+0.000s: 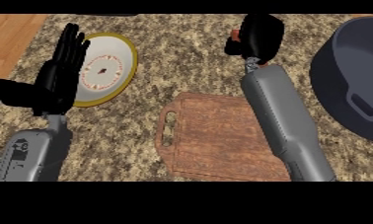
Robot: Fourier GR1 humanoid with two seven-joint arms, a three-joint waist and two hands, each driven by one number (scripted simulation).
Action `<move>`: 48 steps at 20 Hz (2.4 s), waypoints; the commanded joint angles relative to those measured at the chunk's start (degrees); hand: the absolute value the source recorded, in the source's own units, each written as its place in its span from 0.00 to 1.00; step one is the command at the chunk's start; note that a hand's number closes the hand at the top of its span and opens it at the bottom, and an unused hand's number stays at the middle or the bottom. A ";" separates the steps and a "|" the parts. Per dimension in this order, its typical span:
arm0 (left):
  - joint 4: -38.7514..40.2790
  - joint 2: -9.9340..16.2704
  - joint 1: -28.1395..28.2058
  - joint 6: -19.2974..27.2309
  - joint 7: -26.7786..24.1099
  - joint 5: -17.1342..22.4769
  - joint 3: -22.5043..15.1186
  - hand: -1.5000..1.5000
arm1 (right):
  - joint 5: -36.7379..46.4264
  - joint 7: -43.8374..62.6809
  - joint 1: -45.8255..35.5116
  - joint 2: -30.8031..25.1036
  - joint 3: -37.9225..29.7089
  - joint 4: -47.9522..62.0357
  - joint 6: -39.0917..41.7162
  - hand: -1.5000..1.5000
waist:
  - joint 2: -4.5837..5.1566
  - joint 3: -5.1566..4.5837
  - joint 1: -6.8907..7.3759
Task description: Pick the sweet potato from the cutting board and place it in the pot
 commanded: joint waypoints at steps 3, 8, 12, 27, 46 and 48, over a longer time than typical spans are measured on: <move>-1.12 -0.88 1.95 1.09 -0.37 -0.84 -0.31 0.50 | 13.25 17.96 -7.52 -0.63 0.22 1.84 -4.55 1.00 | -0.31 0.12 -1.27; -0.30 1.27 -0.27 0.62 1.62 1.01 3.25 0.50 | 15.17 19.68 -5.39 -3.92 -1.75 -2.30 -4.60 1.00 | -0.41 0.18 -2.69; -1.96 -0.67 4.25 1.14 -1.42 -1.41 1.03 0.50 | 13.00 17.20 1.63 -6.60 -3.41 -11.49 0.56 1.00 | -0.62 0.18 -3.30; -1.06 0.37 1.93 -0.86 0.32 0.07 3.67 0.50 | -8.54 -4.74 24.49 -22.15 -17.96 -24.25 -1.55 1.00 | -0.43 0.21 -3.16; -0.73 0.84 -1.51 -1.45 3.31 -1.03 3.89 0.50 | -28.21 -25.22 15.72 -28.05 -31.03 16.29 -8.40 0.00 | -0.07 0.29 -1.91; -0.15 -0.37 0.50 -1.45 0.20 -1.79 3.37 0.50 | -31.31 -30.58 16.62 -28.06 -31.76 17.35 -7.82 0.00 | -0.13 0.26 -2.12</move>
